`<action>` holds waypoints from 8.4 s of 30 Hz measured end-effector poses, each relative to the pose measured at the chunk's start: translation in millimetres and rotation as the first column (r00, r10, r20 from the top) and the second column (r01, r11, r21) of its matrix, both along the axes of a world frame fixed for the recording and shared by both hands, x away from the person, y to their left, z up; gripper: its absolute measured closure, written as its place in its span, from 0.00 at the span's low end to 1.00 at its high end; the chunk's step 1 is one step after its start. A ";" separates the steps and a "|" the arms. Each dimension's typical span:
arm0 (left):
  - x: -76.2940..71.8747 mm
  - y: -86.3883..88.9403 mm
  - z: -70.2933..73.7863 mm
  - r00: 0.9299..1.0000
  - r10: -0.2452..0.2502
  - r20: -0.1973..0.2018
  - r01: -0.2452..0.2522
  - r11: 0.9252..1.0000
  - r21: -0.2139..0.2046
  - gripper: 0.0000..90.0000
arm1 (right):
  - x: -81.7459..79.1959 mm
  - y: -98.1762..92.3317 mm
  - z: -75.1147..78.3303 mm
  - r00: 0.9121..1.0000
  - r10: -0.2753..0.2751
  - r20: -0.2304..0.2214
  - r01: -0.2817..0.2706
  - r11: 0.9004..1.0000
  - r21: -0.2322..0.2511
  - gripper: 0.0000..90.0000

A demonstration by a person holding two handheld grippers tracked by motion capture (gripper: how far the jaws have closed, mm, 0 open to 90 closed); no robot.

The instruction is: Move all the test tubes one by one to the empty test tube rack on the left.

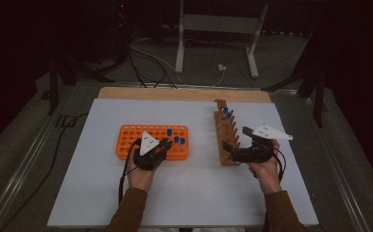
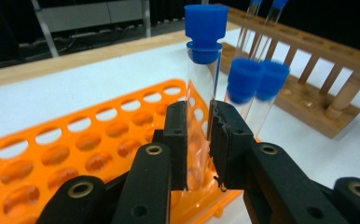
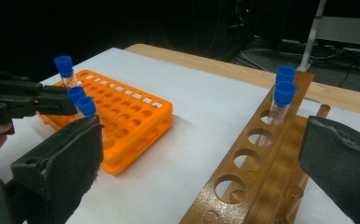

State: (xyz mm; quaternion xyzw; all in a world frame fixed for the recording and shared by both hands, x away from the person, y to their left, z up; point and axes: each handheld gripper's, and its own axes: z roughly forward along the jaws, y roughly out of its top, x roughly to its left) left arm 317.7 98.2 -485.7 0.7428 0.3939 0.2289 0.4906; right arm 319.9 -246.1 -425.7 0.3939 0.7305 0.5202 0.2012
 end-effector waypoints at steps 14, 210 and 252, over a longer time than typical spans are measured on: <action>-2.6 -1.4 -11.7 1.000 -0.006 -0.014 0.007 0.999 0.048 0.87 | -0.1 1.5 -1.5 1.000 0.006 -0.003 -0.006 1.000 -0.005 0.00; -34.4 58.9 25.0 0.992 0.125 -0.024 -0.126 0.992 -0.026 0.01 | 18.7 70.4 23.1 0.992 0.121 -0.022 -0.122 0.981 -0.148 0.85; -34.5 10.6 51.6 0.997 -0.074 0.028 0.075 0.997 -0.004 0.34 | -2.3 146.6 27.7 0.937 0.341 -0.071 -0.347 0.934 -0.082 0.85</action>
